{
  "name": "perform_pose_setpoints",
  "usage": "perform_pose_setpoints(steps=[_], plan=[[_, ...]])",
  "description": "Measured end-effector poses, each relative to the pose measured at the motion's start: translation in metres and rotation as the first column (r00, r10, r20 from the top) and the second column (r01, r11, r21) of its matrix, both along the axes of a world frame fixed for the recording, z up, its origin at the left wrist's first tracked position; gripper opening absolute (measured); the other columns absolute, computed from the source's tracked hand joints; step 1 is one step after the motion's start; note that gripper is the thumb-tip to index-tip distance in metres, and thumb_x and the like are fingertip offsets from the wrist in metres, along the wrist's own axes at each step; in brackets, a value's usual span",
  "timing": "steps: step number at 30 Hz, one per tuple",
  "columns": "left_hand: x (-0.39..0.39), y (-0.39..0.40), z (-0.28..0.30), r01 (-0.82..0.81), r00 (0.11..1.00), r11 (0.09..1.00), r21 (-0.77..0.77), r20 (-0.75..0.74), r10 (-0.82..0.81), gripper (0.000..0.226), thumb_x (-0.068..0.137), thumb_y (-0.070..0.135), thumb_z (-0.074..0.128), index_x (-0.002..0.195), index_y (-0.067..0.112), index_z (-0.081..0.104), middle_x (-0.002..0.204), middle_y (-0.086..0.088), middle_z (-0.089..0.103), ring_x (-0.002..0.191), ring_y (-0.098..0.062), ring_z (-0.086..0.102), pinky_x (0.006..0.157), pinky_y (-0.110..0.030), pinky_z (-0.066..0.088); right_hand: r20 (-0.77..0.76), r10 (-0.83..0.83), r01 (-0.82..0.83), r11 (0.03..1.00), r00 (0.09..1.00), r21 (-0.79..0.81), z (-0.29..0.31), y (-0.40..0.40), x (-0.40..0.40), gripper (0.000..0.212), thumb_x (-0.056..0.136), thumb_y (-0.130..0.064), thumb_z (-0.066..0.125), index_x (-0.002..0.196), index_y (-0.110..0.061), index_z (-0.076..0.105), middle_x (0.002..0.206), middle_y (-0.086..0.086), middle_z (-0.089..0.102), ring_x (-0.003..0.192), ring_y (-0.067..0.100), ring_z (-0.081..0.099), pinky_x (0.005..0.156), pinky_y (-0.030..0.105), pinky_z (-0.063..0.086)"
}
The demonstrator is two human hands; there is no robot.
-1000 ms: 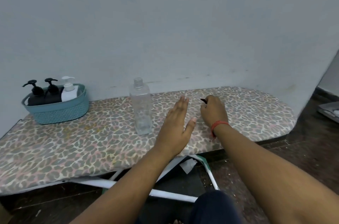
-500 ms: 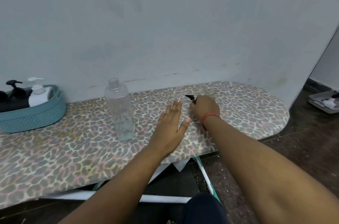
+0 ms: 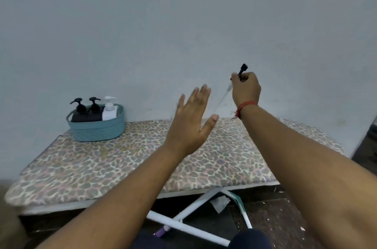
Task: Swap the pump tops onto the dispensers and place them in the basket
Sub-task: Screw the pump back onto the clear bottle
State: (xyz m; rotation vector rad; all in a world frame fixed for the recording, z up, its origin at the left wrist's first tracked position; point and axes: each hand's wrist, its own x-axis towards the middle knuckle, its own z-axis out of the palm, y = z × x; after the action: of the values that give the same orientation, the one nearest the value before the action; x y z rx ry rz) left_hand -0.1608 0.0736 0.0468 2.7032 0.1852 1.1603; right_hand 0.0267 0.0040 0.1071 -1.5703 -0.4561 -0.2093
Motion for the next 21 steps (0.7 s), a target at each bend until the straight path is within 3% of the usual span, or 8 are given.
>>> perform_pose_setpoints(steps=[2, 6, 10, 16, 21], plan=[[-0.018, 0.018, 0.005, -0.090, 0.996, 0.996, 0.008, 0.031, 0.089, 0.071, 0.104, 0.058, 0.023, 0.164, 0.022, 0.007, 0.171, 0.005, 0.008, 0.158, -0.011, 0.002, 0.127, -0.051, 0.002, -0.010, 0.001, 0.000, 0.996, 1.000, 0.092, 0.024, 0.002, -0.012, 0.020, 0.096, -0.034, 0.059, 0.097, -0.014, 0.054, 0.074, -0.015, 0.056, 0.062, -0.005, 0.052, 0.055, 0.009, 0.036], [-0.044, 0.051, -0.001, -0.254, 0.967, 0.963, -0.087, -0.031, 0.252, 0.083, 0.098, 0.071, 0.013, 0.164, 0.023, 0.001, 0.171, 0.006, 0.003, 0.158, -0.011, 0.000, 0.127, -0.051, 0.000, -0.028, 0.009, -0.002, 0.975, 1.000, 0.220, 0.055, 0.012, -0.026, 0.021, 0.096, -0.036, 0.058, 0.097, -0.016, 0.053, 0.080, -0.015, 0.058, 0.069, -0.002, 0.054, 0.057, 0.017, 0.039], [-0.050, 0.069, -0.015, -0.365, 0.925, 0.923, -0.125, -0.164, 0.344, 0.085, 0.098, 0.073, 0.020, 0.163, 0.024, -0.005, 0.172, 0.003, -0.004, 0.158, -0.015, -0.005, 0.126, -0.053, -0.002, -0.028, 0.013, -0.005, 0.964, 1.000, 0.267, 0.067, 0.020, -0.034, 0.021, 0.097, -0.036, 0.057, 0.096, -0.016, 0.052, 0.082, -0.015, 0.059, 0.071, -0.003, 0.055, 0.058, 0.014, 0.038], [-0.032, 0.067, -0.025, -0.415, 0.887, 0.882, -0.221, -0.313, 0.339, 0.094, 0.094, 0.077, 0.028, 0.162, 0.025, -0.010, 0.170, 0.002, -0.016, 0.157, -0.019, -0.013, 0.125, -0.056, -0.004, 0.080, 0.033, -0.049, 0.977, 0.996, 0.209, 0.064, 0.032, -0.044, 0.021, 0.098, -0.035, 0.057, 0.103, -0.014, 0.056, 0.086, -0.016, 0.061, 0.074, -0.004, 0.057, 0.061, 0.011, 0.038], [-0.015, 0.065, -0.023, -0.448, 0.874, 0.839, -0.309, -0.350, 0.337, 0.104, 0.088, 0.083, 0.033, 0.162, 0.023, -0.010, 0.170, 0.000, -0.016, 0.157, -0.023, -0.012, 0.124, -0.061, 0.000, 0.194, 0.108, -0.130, 0.986, 0.975, 0.105, 0.052, 0.043, -0.055, 0.015, 0.097, -0.032, 0.061, 0.103, -0.018, 0.057, 0.086, -0.018, 0.061, 0.078, -0.007, 0.057, 0.067, 0.011, 0.041]])
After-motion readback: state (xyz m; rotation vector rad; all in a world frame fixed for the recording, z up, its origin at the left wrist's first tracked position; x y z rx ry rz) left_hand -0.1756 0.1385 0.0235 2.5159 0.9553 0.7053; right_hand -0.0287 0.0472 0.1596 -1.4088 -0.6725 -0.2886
